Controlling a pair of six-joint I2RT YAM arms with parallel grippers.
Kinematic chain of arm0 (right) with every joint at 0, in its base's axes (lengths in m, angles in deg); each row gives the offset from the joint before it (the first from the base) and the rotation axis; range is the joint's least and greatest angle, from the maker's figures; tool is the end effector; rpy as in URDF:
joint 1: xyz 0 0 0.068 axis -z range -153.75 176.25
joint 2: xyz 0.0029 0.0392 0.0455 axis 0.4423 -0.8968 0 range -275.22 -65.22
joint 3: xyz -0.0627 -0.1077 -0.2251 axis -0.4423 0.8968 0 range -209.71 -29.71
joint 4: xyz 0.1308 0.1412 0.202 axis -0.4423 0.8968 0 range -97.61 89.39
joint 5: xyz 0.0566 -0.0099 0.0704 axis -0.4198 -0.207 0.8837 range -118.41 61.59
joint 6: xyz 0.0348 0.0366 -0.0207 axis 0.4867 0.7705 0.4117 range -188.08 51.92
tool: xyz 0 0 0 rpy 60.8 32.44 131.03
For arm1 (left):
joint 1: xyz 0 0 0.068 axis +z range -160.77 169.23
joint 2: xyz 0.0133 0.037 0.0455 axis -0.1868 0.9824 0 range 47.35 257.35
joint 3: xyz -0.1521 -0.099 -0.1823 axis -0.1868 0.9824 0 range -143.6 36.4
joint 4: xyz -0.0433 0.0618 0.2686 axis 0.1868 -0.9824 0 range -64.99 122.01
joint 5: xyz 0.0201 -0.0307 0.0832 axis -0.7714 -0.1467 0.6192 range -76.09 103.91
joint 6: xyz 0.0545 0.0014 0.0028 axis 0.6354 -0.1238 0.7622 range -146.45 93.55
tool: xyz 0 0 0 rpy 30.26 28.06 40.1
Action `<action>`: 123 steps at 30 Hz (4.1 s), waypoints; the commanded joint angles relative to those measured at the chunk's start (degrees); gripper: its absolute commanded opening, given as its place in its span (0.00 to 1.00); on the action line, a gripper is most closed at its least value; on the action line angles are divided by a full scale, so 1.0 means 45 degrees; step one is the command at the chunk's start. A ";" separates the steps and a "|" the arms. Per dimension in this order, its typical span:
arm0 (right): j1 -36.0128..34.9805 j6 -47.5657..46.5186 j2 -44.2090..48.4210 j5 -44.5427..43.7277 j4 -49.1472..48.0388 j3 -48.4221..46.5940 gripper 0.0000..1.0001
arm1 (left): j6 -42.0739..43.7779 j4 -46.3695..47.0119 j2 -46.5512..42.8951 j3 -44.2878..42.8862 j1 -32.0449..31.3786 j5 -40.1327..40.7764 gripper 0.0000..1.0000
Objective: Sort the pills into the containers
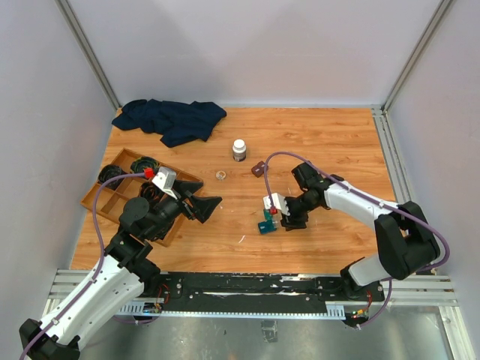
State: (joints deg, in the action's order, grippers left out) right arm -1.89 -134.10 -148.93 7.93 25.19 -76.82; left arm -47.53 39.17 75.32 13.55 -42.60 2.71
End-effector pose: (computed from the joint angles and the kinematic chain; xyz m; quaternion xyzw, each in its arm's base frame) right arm 0.2337 0.1495 0.1541 -0.7226 0.5957 0.2350 0.2603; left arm 0.1481 -0.1005 0.2699 0.1346 0.6815 -0.3797 0.6110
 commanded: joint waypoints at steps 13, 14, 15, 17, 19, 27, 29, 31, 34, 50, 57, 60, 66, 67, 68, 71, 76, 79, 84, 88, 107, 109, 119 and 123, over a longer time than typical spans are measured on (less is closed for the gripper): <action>-0.0680 0.0467 0.0452 -0.0735 0.0068 -0.0296 0.01 | 0.0010 0.0050 -0.0096 -0.0059 0.0063 0.0067 0.99; -0.0690 0.0288 0.0438 -0.0470 0.0321 -0.0351 0.01 | 0.0004 0.0047 -0.0098 -0.0068 0.0063 0.0063 0.99; -0.0720 0.0173 0.0463 -0.0401 0.0406 -0.0326 0.01 | 0.0011 0.0033 -0.0101 -0.0070 0.0063 0.0067 0.99; -0.0750 0.0384 0.0618 -0.0877 -0.0122 -0.0132 0.01 | 0.0006 0.0015 -0.0120 -0.0090 0.0063 0.0067 0.99; -0.0770 0.0414 0.0734 -0.0890 -0.0184 -0.0130 0.01 | 0.0013 0.0011 -0.0105 -0.0088 0.0063 0.0063 0.99; -0.1298 0.0598 0.0620 -0.1209 -0.0099 -0.0202 0.01 | 0.0005 0.0000 -0.0122 -0.0081 0.0063 0.0048 0.99; -0.1309 0.0823 0.0579 -0.1841 -0.0221 -0.0242 0.01 | 0.0018 -0.0008 -0.0131 -0.0092 0.0063 0.0048 0.99; -0.1334 0.0790 0.0409 -0.1547 0.0198 -0.0500 0.01 | 0.0012 0.0002 -0.0140 -0.0082 0.0063 0.0032 0.99; -0.1370 0.1144 0.0523 -0.2259 -0.0359 -0.0321 0.01 | 0.0012 -0.0011 -0.0140 -0.0080 0.0063 0.0031 0.99; -0.1407 0.1071 0.0751 -0.1585 0.0095 -0.0384 0.01 | 0.0033 0.0019 -0.0057 -0.0078 0.0063 -0.0017 0.99; -0.1473 0.1300 0.0695 -0.2322 -0.0219 -0.0322 0.01 | 0.0023 0.0013 -0.0081 -0.0098 0.0063 -0.0029 0.99; -0.1483 0.0994 0.0654 -0.1472 0.0451 -0.0500 0.01 | 0.0029 0.0015 -0.0101 -0.0078 0.0063 -0.0030 0.99; -0.1558 0.1187 0.0665 -0.1803 0.0234 -0.0465 0.01 | 0.0022 0.0011 -0.0094 -0.0097 0.0063 -0.0030 0.99; -0.1578 0.1325 0.0716 -0.2296 -0.0147 -0.0321 0.01 | 0.0037 0.0011 -0.0100 -0.0098 0.0063 -0.0030 0.99; -0.1539 0.1372 0.0627 -0.2338 -0.0065 -0.0391 0.01 | 0.0036 0.0011 -0.0101 -0.0107 0.0063 -0.0040 0.99; -0.1633 0.1021 0.0551 -0.1609 0.0523 -0.0550 0.01 | 0.0039 0.0011 -0.0101 -0.0105 0.0063 -0.0033 0.99; -0.1725 0.1311 0.0417 -0.1880 0.0515 -0.0612 0.01 | 0.0054 0.0030 -0.0099 -0.0088 0.0063 -0.0050 0.99; -0.1760 0.1661 0.0384 -0.2717 0.0142 -0.0585 0.01 | 0.0054 0.0028 -0.0101 -0.0089 0.0063 -0.0046 0.99; -0.1813 0.1695 0.0338 -0.2918 0.0154 -0.0611 0.01 | 0.0036 0.0022 -0.0101 -0.0079 0.0063 -0.0066 0.99; -0.1959 0.1522 0.0540 -0.2837 0.0037 -0.0469 0.01 | 0.0053 0.0016 -0.0101 -0.0088 0.0063 -0.0069 0.99; -0.1770 0.1703 0.0330 -0.2260 0.0590 -0.0884 0.01 | 0.0030 0.0050 -0.0155 -0.0059 0.0063 -0.0072 0.99; -0.1785 0.1901 0.0419 -0.3132 0.0045 -0.0634 0.01 | 0.0035 0.0050 -0.0160 -0.0059 0.0063 -0.0088 0.99; -0.1657 0.1871 0.0338 -0.2660 0.0349 -0.0753 0.01 | 0.0031 0.0050 -0.0178 -0.0060 0.0063 -0.0118 0.99; -0.1657 0.1825 0.0148 -0.2468 0.0385 -0.0700 0.01 | 0.0030 0.0051 -0.0179 -0.0069 0.0063 -0.0108 0.99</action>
State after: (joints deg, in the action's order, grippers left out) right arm -9.76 -126.36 -147.33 -4.42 25.91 -79.01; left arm -47.53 39.12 75.19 13.55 -42.60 2.66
